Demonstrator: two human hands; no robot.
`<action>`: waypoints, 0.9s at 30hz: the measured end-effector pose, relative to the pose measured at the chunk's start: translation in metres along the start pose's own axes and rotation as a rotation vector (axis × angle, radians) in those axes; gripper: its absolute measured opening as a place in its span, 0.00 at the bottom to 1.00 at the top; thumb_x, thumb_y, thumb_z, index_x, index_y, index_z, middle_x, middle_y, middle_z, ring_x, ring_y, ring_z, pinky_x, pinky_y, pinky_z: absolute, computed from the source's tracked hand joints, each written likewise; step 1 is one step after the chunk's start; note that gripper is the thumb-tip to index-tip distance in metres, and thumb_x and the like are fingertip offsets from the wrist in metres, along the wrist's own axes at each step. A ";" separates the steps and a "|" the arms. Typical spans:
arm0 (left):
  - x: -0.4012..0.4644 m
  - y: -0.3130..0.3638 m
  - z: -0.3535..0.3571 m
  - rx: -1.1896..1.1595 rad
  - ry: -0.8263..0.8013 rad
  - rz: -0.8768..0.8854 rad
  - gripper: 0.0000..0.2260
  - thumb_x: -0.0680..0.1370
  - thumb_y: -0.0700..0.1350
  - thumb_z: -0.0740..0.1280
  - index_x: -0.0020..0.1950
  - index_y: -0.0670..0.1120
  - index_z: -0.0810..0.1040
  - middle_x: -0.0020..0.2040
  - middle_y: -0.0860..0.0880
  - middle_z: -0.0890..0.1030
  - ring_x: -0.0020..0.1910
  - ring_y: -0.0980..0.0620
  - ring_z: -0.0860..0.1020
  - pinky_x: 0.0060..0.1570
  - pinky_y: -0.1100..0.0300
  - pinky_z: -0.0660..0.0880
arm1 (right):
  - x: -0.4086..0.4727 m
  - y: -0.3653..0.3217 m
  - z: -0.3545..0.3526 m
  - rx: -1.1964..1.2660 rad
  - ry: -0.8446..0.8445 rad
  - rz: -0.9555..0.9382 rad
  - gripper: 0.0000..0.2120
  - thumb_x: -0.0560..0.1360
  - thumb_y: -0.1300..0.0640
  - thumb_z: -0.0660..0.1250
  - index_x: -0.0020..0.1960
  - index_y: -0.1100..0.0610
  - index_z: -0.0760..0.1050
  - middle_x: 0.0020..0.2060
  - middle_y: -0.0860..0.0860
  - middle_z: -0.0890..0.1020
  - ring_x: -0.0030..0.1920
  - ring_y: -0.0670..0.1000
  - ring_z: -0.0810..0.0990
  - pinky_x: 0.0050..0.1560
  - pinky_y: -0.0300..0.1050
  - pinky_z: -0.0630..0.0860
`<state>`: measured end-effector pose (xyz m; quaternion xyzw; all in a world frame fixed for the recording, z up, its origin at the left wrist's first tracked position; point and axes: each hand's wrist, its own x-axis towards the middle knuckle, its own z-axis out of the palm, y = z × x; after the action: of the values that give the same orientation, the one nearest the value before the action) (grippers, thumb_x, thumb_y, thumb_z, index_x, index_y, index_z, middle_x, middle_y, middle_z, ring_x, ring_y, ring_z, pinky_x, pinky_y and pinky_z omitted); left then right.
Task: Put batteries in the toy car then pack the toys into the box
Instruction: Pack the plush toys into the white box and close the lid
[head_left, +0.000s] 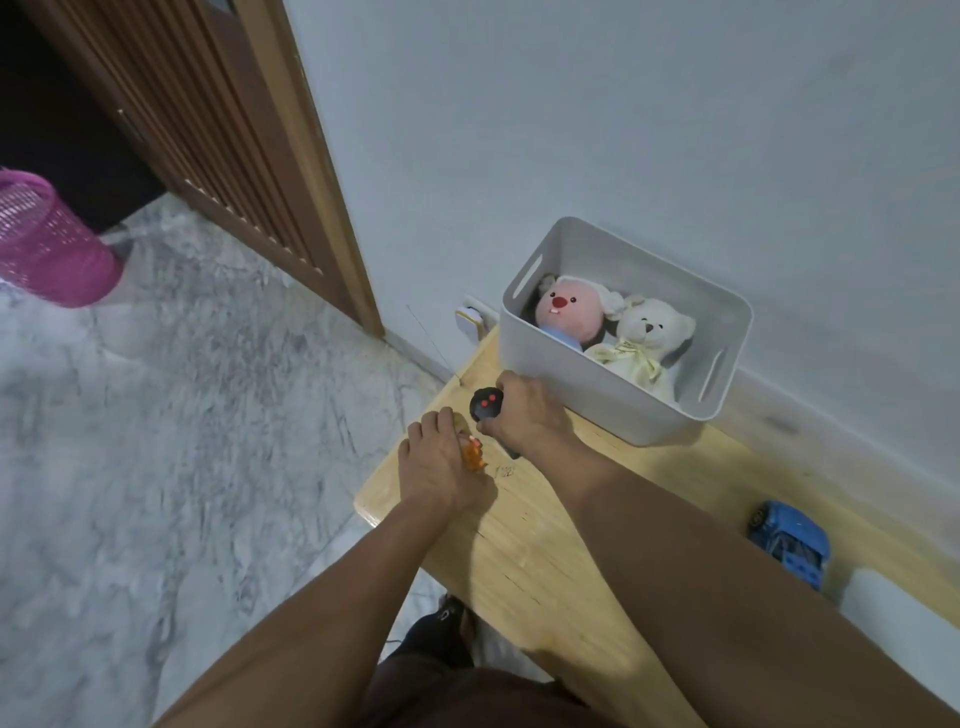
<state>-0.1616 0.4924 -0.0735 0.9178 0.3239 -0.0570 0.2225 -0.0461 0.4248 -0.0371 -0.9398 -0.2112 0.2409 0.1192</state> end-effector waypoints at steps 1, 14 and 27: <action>0.001 -0.003 -0.001 0.000 -0.004 -0.006 0.36 0.66 0.56 0.72 0.68 0.47 0.62 0.65 0.48 0.69 0.64 0.47 0.67 0.63 0.54 0.68 | 0.000 0.000 0.000 -0.005 0.001 0.000 0.26 0.64 0.44 0.77 0.57 0.52 0.72 0.52 0.52 0.80 0.52 0.57 0.79 0.49 0.52 0.79; 0.012 -0.021 -0.024 -0.123 0.063 -0.007 0.33 0.68 0.59 0.74 0.67 0.47 0.68 0.63 0.48 0.72 0.63 0.48 0.69 0.60 0.52 0.71 | -0.007 -0.016 -0.023 0.077 0.040 -0.031 0.22 0.65 0.50 0.72 0.55 0.53 0.71 0.46 0.52 0.79 0.43 0.55 0.79 0.41 0.50 0.81; 0.044 0.025 -0.119 -0.368 0.409 0.242 0.32 0.65 0.46 0.77 0.67 0.42 0.70 0.60 0.43 0.72 0.61 0.45 0.70 0.50 0.58 0.67 | -0.038 -0.041 -0.132 0.367 0.414 -0.150 0.26 0.64 0.49 0.70 0.62 0.47 0.72 0.55 0.50 0.79 0.55 0.55 0.77 0.49 0.45 0.72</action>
<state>-0.1162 0.5533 0.0307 0.8864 0.2552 0.2155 0.3206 -0.0242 0.4276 0.1044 -0.9133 -0.2044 0.0687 0.3455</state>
